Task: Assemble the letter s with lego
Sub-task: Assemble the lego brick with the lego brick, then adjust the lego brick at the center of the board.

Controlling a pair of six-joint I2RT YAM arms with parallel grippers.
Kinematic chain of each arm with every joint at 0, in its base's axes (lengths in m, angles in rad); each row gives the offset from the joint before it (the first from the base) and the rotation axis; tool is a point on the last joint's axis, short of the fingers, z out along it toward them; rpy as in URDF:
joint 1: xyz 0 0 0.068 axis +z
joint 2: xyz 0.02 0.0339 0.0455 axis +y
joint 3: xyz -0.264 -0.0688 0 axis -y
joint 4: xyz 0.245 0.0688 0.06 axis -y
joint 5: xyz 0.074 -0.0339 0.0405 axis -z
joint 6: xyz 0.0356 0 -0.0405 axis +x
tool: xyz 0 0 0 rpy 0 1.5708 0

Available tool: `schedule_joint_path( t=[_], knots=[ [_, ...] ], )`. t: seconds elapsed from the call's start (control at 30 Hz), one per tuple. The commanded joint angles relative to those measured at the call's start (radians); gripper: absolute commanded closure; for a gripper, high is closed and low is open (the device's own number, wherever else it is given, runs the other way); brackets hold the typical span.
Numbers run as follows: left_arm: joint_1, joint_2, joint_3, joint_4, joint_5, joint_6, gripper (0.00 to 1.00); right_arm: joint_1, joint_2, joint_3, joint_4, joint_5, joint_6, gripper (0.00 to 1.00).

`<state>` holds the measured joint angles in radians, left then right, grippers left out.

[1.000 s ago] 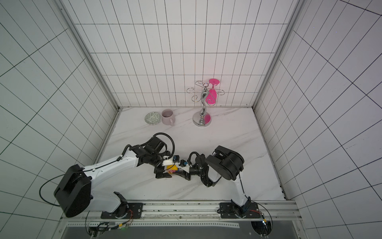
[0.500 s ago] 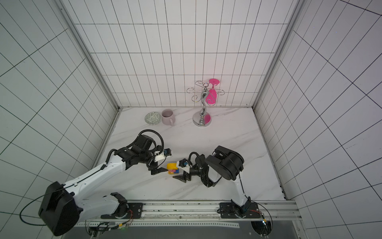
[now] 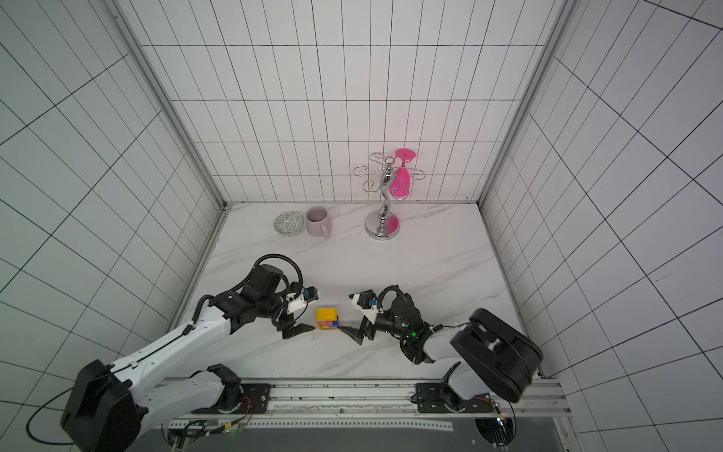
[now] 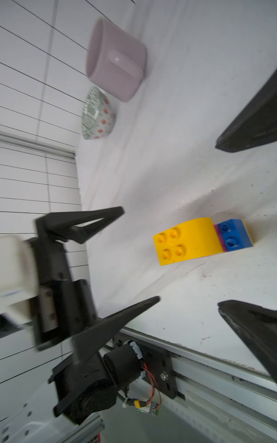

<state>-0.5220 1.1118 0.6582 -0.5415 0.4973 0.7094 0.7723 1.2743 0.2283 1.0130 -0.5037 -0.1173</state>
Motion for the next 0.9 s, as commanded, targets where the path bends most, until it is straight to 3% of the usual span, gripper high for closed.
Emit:
schedule_joint_path(
  t=[0.0,0.13,0.33,0.6,0.7,0.87],
  knots=[
    [-0.016,0.031,-0.030,0.181,0.084,-0.087,0.01,-0.006,-0.220,0.077,-0.442,0.025,-0.035,0.00],
    [-0.073,0.037,-0.068,0.314,0.005,-0.139,0.02,-0.047,-0.409,0.174,-0.766,0.007,-0.095,0.00],
    [-0.098,0.038,-0.064,0.286,0.007,-0.144,0.02,-0.070,-0.529,0.277,-0.949,0.030,-0.096,0.00],
    [-0.186,-0.050,-0.116,0.411,-0.172,-0.468,0.02,-0.079,-0.511,0.350,-0.993,-0.001,-0.110,0.00],
    [-0.205,-0.043,-0.107,0.386,-0.208,-0.472,0.01,-0.083,-0.501,0.355,-0.991,-0.011,-0.116,0.00],
    [-0.207,0.030,0.005,0.184,-0.256,-0.415,0.03,-0.087,-0.482,0.331,-0.939,-0.021,-0.077,0.00]
  ],
)
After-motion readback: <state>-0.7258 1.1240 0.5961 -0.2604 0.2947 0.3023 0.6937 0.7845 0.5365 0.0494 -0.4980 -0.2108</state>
